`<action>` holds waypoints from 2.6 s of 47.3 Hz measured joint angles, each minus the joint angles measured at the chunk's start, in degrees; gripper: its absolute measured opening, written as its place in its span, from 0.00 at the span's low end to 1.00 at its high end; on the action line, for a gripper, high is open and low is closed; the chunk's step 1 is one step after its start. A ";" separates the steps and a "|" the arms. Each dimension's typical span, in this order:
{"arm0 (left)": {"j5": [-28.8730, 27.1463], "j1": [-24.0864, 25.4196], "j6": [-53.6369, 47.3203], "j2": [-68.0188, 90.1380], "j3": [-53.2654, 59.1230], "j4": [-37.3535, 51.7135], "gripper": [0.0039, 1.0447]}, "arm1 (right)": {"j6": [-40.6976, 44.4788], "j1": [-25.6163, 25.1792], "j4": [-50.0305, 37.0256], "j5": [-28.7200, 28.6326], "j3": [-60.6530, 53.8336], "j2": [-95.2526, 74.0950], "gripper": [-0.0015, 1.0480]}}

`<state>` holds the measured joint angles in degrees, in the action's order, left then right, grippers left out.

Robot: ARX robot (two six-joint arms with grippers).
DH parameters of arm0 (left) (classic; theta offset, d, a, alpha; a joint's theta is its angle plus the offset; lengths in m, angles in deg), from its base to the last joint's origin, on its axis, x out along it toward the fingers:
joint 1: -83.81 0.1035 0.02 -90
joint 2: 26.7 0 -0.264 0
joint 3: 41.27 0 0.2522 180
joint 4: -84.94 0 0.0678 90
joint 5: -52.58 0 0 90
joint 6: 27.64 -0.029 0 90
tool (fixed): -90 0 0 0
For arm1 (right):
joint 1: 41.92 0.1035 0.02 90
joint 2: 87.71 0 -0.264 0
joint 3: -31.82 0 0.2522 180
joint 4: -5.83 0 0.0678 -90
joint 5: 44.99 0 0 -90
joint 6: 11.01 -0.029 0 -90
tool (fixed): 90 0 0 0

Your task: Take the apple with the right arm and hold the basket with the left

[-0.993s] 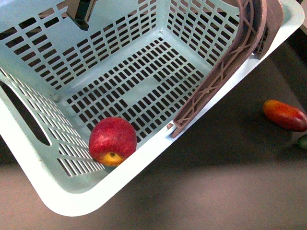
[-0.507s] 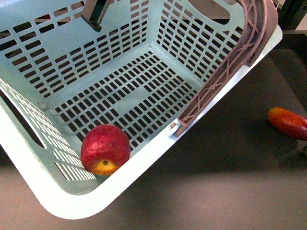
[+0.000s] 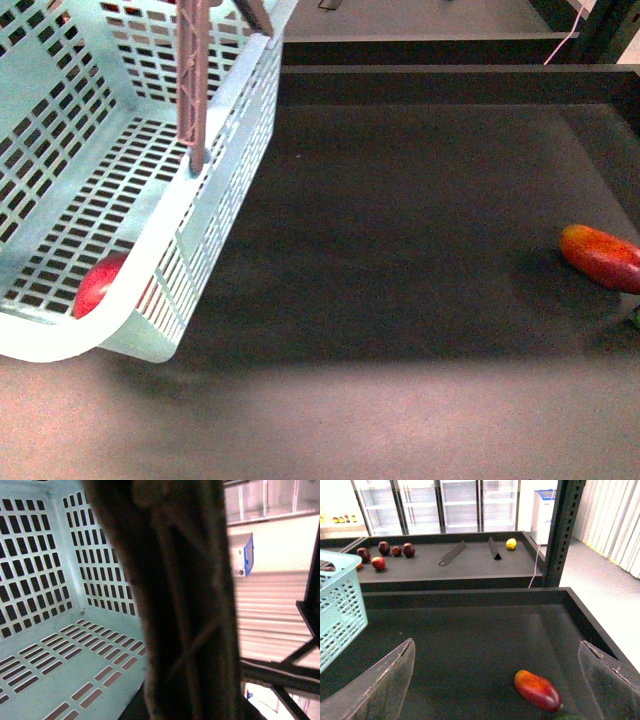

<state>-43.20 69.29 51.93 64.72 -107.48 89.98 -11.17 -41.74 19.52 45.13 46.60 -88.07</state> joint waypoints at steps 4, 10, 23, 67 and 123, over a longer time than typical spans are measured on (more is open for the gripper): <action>-0.81 2.64 3.23 1.77 1.53 2.03 0.05 | -0.02 0.00 0.00 0.00 0.00 0.02 0.91; -1.81 4.04 6.80 5.01 1.92 2.38 0.05 | 0.00 0.00 0.00 0.00 0.00 0.04 0.91; -1.36 5.44 7.93 9.70 3.58 2.21 0.05 | -0.02 0.00 0.00 0.00 0.00 0.04 0.91; -8.70 4.74 11.65 -5.81 15.39 -8.94 0.71 | 0.00 0.00 0.00 0.00 0.00 0.04 0.91; 5.75 14.27 -78.68 -44.74 50.82 25.53 0.03 | 0.00 0.00 0.02 0.02 0.00 0.09 0.91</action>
<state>-37.45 83.56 -26.75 19.97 -56.66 115.51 -11.17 -41.74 19.54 45.15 46.60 -87.98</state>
